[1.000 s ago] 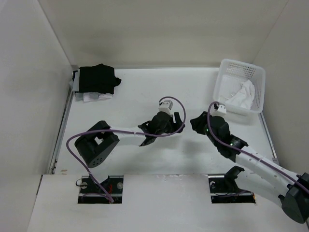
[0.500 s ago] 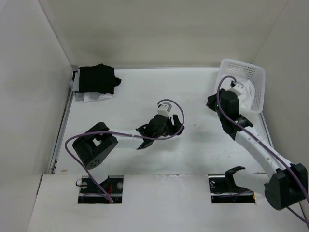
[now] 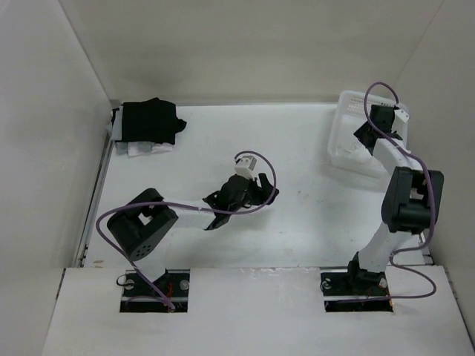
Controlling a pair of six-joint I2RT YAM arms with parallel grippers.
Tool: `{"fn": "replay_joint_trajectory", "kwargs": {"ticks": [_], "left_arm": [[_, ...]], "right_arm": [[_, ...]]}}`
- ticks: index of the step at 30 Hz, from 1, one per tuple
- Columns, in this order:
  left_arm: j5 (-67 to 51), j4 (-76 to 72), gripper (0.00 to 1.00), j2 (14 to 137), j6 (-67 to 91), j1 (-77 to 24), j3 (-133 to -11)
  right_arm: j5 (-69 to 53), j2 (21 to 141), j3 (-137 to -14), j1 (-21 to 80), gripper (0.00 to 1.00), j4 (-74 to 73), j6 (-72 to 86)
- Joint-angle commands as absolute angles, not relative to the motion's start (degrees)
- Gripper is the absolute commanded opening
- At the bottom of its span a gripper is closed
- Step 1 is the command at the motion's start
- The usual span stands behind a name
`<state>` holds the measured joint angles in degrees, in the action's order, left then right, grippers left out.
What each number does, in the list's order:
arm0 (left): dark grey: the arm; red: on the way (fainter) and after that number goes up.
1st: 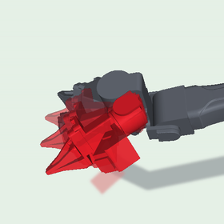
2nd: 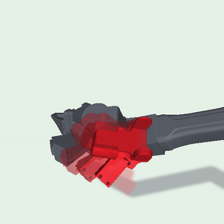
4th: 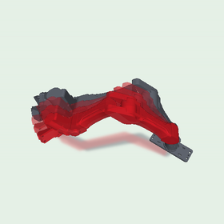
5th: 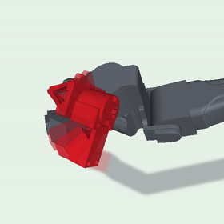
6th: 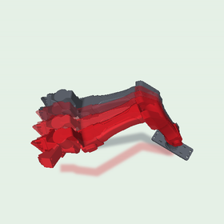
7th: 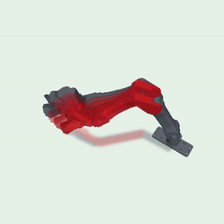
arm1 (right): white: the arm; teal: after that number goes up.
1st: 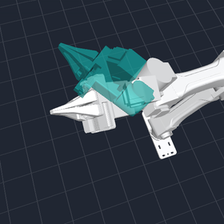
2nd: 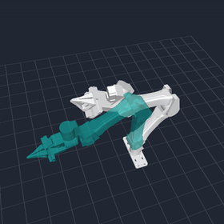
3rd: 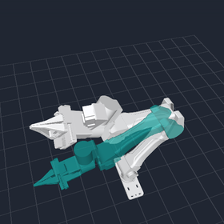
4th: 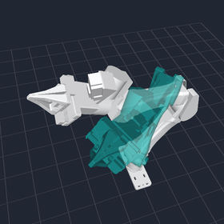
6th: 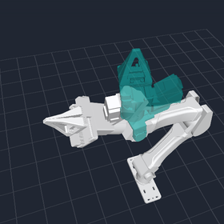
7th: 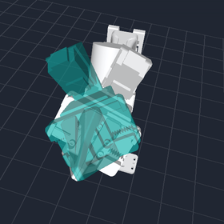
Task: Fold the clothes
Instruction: Grab the tank top from the pile
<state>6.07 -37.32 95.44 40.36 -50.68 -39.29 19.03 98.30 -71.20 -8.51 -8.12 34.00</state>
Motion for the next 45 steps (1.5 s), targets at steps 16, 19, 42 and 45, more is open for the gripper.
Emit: {"fn": "replay_joint_trajectory", "kwargs": {"ticks": [16, 19, 42, 45], "left_arm": [[-4.2, -47.1, 0.61, 95.9, 48.3, -43.0, -36.5], [-6.4, -48.5, 0.61, 97.2, 50.3, -41.9, -36.5], [-14.9, -57.2, 0.60, 98.4, 58.7, -31.6, -32.0], [-14.9, -57.2, 0.60, 98.6, 58.7, -31.1, -31.9]], "right_arm": [[17.3, 122.9, -99.0, -16.3, 0.43, -27.0, 27.4], [16.8, 124.6, -102.6, -16.1, 0.46, -31.2, 26.8], [20.4, 135.4, -123.8, -13.8, 0.45, -48.7, 23.8], [22.1, 134.0, -121.0, -14.7, 0.51, -43.3, 22.6]]}}
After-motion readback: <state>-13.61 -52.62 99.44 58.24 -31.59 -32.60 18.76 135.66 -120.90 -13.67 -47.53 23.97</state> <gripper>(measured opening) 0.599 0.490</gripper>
